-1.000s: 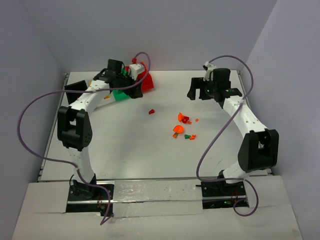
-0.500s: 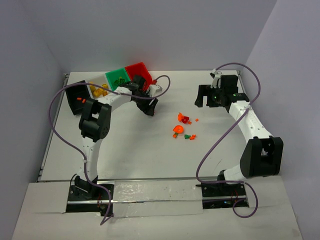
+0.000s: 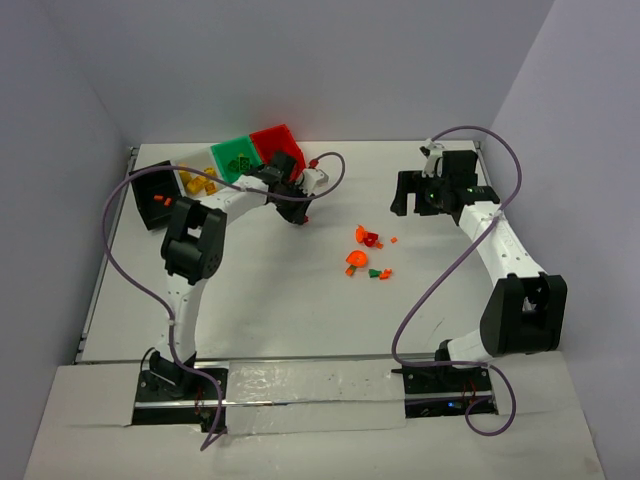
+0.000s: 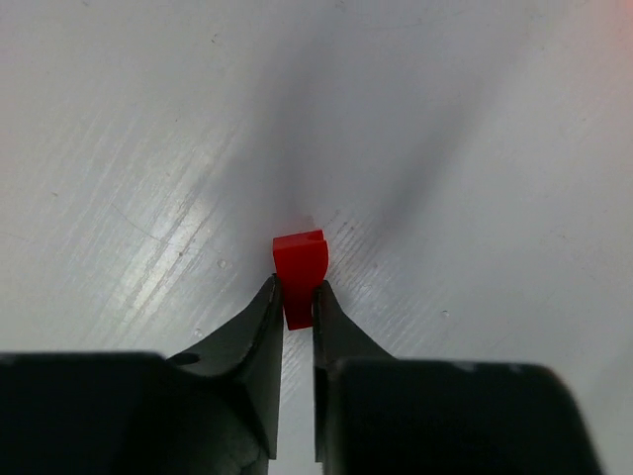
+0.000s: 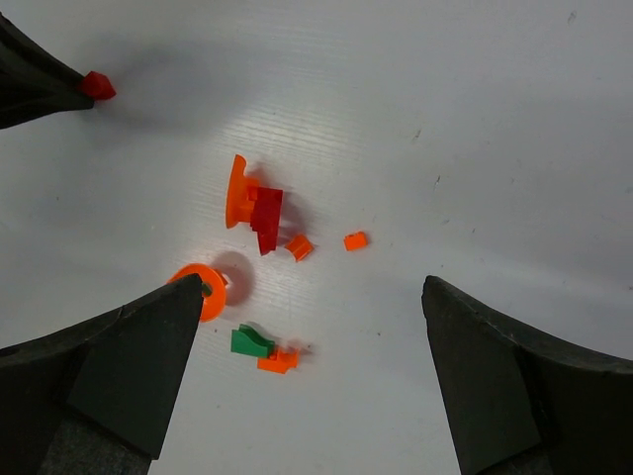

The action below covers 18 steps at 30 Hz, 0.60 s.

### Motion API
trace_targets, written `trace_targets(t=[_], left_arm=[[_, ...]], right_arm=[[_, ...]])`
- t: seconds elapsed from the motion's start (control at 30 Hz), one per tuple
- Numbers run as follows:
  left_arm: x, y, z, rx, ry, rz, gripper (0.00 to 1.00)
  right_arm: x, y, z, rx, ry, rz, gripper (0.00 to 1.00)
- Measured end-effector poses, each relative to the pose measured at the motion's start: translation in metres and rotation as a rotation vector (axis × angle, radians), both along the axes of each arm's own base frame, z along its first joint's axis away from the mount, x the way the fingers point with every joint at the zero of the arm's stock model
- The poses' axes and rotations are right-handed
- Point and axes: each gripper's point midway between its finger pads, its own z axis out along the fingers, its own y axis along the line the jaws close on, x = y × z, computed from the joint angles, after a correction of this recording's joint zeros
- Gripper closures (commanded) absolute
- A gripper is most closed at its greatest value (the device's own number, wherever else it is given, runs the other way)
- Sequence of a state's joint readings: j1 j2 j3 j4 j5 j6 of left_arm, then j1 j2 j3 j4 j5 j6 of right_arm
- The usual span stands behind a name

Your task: Sort the legos into containers by color

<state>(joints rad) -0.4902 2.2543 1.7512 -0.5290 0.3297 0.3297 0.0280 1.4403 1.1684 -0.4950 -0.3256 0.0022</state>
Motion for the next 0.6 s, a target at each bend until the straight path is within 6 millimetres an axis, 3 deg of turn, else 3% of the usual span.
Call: trace_targets(t=[0.1, 0.23, 0.33, 0.43, 0.6], left_arm=[[0.002, -0.001, 0.000, 0.006, -0.014, 0.003, 0.98], [0.004, 0.000, 0.002, 0.011, -0.018, 0.015, 1.00], [0.015, 0.004, 0.014, 0.008, -0.036, 0.053, 1.00], [0.048, 0.012, 0.047, -0.012, -0.118, 0.131, 1.00], [0.121, 0.046, 0.128, -0.086, -0.323, 0.313, 1.00]], right_arm=[[-0.001, -0.002, -0.002, -0.016, -0.002, 0.009, 0.02], [-0.006, -0.005, -0.013, -0.046, 0.018, 0.026, 0.08], [-0.007, -0.007, -0.019, -0.066, 0.028, 0.036, 0.11], [-0.007, -0.007, -0.024, -0.070, 0.042, 0.041, 0.13], [-0.009, -0.007, -0.032, -0.071, 0.066, 0.043, 0.14]])
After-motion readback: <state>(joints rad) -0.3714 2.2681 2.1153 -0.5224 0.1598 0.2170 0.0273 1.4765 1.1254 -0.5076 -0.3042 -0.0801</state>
